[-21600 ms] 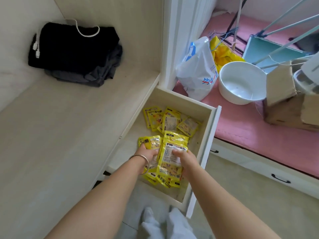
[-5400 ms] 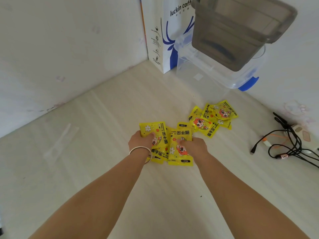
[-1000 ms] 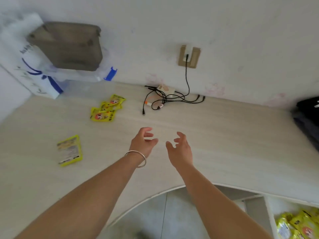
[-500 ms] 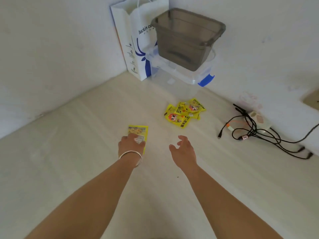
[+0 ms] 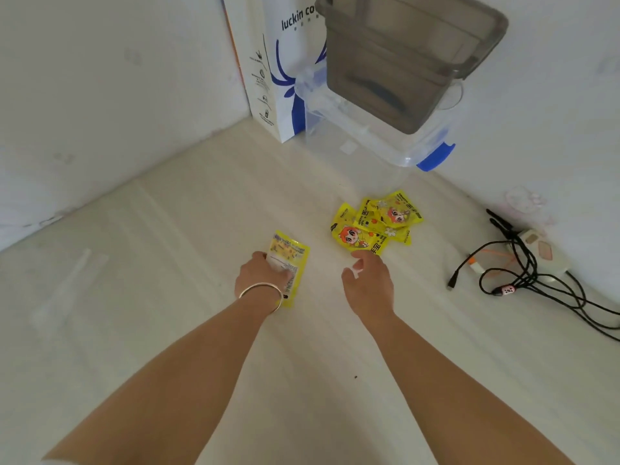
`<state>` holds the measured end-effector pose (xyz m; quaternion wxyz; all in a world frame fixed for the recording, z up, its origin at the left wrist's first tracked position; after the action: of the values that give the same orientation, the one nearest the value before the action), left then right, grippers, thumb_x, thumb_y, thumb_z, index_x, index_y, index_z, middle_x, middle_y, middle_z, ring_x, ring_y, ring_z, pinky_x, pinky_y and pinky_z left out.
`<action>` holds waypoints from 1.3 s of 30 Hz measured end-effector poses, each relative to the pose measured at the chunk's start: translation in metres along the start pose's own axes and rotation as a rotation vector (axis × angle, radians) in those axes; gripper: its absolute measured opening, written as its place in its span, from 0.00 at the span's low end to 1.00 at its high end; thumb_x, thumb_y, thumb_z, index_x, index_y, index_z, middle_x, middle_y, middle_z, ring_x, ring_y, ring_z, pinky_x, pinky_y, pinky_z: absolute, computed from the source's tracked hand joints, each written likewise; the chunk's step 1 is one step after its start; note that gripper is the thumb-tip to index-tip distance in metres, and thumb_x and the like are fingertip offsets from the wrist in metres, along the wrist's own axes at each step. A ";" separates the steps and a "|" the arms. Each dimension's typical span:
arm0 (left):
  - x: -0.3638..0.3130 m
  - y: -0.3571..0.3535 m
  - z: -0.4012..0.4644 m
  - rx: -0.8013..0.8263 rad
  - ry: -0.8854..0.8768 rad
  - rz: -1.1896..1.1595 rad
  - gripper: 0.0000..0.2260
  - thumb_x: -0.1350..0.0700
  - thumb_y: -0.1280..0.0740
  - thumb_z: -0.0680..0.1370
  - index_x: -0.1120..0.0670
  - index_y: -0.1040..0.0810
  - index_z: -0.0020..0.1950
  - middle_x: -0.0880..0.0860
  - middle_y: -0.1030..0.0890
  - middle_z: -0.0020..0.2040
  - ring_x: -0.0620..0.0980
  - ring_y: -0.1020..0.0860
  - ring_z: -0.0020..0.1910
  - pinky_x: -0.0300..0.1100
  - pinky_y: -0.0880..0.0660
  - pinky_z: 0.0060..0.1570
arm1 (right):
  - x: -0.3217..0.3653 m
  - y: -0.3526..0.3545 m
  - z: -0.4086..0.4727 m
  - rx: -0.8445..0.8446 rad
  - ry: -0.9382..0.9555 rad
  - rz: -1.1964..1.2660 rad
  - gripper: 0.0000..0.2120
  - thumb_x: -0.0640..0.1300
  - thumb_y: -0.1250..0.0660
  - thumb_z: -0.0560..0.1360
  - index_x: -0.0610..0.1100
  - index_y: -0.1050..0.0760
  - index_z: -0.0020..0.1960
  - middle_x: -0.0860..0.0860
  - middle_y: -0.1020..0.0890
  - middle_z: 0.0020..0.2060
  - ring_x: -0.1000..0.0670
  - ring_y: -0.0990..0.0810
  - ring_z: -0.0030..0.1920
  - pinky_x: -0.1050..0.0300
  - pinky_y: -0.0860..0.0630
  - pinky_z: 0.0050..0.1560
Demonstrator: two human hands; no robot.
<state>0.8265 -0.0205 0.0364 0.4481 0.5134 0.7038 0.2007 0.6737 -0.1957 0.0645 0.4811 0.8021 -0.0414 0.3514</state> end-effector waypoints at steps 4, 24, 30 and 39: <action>-0.044 -0.022 0.008 0.125 -0.103 -0.157 0.18 0.46 0.35 0.76 0.59 0.21 0.55 0.59 0.18 0.53 0.59 0.21 0.55 0.45 0.25 0.55 | 0.003 0.040 0.026 -0.211 0.041 -0.070 0.17 0.40 0.37 0.74 0.44 0.27 0.63 0.45 0.26 0.59 0.43 0.30 0.62 0.52 0.32 0.58; -0.122 -0.061 0.018 0.038 0.054 -0.465 0.14 0.50 0.34 0.77 0.57 0.20 0.57 0.57 0.18 0.55 0.57 0.20 0.55 0.38 0.32 0.43 | -0.007 0.035 0.128 0.032 0.238 -0.598 0.33 0.42 0.36 0.74 0.51 0.45 0.75 0.49 0.38 0.74 0.45 0.38 0.73 0.51 0.38 0.70; -0.133 -0.077 0.016 0.041 0.040 -0.544 0.15 0.48 0.32 0.75 0.55 0.21 0.56 0.57 0.18 0.54 0.58 0.20 0.55 0.47 0.25 0.57 | 0.008 0.049 0.122 -0.227 0.383 -0.510 0.15 0.38 0.32 0.71 0.44 0.21 0.58 0.45 0.18 0.50 0.40 0.21 0.49 0.51 0.26 0.47; -0.129 -0.091 0.007 0.187 0.072 -0.789 0.09 0.55 0.32 0.75 0.52 0.22 0.55 0.56 0.18 0.50 0.56 0.19 0.47 0.45 0.22 0.47 | -0.014 0.051 0.101 -0.116 0.146 -0.237 0.19 0.35 0.36 0.70 0.48 0.21 0.58 0.49 0.18 0.50 0.44 0.24 0.52 0.54 0.28 0.49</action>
<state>0.7921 -0.1743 0.0199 0.4171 0.2351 0.8772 -0.0339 0.6956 -0.3075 0.0641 0.5666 0.7444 0.0683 0.3467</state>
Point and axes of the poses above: each hand's wrist, its own z-axis towards the middle knuckle, its own y-axis out of the back of the hand, x = y × z, the point moved 10 cm from there along z, towards the middle knuckle
